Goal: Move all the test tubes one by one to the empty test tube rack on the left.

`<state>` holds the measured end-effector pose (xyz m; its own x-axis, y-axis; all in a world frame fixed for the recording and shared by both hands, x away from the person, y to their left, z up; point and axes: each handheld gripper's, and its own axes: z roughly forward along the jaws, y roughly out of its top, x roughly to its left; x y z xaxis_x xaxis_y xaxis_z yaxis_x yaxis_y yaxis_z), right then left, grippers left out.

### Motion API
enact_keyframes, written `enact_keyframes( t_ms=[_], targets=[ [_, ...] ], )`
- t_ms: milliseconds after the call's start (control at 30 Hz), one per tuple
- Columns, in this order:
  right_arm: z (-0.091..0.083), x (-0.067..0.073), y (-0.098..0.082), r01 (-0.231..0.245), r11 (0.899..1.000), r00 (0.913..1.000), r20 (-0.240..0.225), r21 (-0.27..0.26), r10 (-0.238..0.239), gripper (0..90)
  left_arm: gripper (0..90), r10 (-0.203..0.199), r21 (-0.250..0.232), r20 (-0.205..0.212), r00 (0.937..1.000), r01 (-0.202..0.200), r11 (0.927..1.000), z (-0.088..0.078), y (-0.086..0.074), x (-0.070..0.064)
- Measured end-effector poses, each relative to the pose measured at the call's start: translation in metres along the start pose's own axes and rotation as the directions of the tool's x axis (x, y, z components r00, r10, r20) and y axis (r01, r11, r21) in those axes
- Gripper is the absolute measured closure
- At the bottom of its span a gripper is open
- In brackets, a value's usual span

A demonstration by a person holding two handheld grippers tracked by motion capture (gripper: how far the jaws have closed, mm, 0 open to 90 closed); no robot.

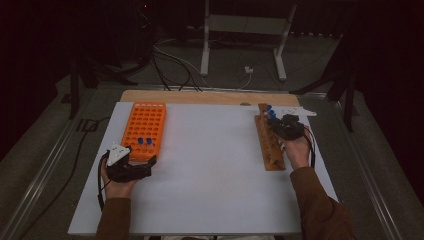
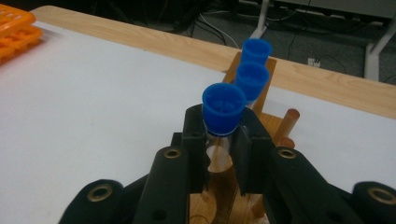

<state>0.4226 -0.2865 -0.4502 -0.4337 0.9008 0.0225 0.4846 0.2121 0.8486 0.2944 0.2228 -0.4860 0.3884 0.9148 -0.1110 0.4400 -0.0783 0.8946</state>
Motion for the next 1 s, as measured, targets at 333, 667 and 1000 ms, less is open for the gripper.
enact_keyframes(
  t_ms=[333, 667, 1000],
  targets=[
    [-0.009, 0.002, 0.007, 0.005, 1.000, 1.0000, -0.001, -0.015, -0.005, 76.6, 0.7, 0.002, 0.004, 0.000, 1.0000, -0.002, 1.0000, 0.000, 0.000, 0.000],
    [-0.018, 0.003, 0.016, 0.010, 0.999, 0.9999, 0.003, -0.038, -0.010, 76.6, 0.7, 0.003, 0.006, 0.000, 1.0000, -0.003, 1.0000, 0.000, 0.000, 0.000],
    [-0.033, 0.008, 0.030, 0.031, 0.996, 0.9995, 0.015, -0.081, -0.030, 76.6, 0.7, 0.003, 0.008, -0.001, 1.0000, -0.003, 1.0000, 0.000, 0.000, 0.000]
  ],
)
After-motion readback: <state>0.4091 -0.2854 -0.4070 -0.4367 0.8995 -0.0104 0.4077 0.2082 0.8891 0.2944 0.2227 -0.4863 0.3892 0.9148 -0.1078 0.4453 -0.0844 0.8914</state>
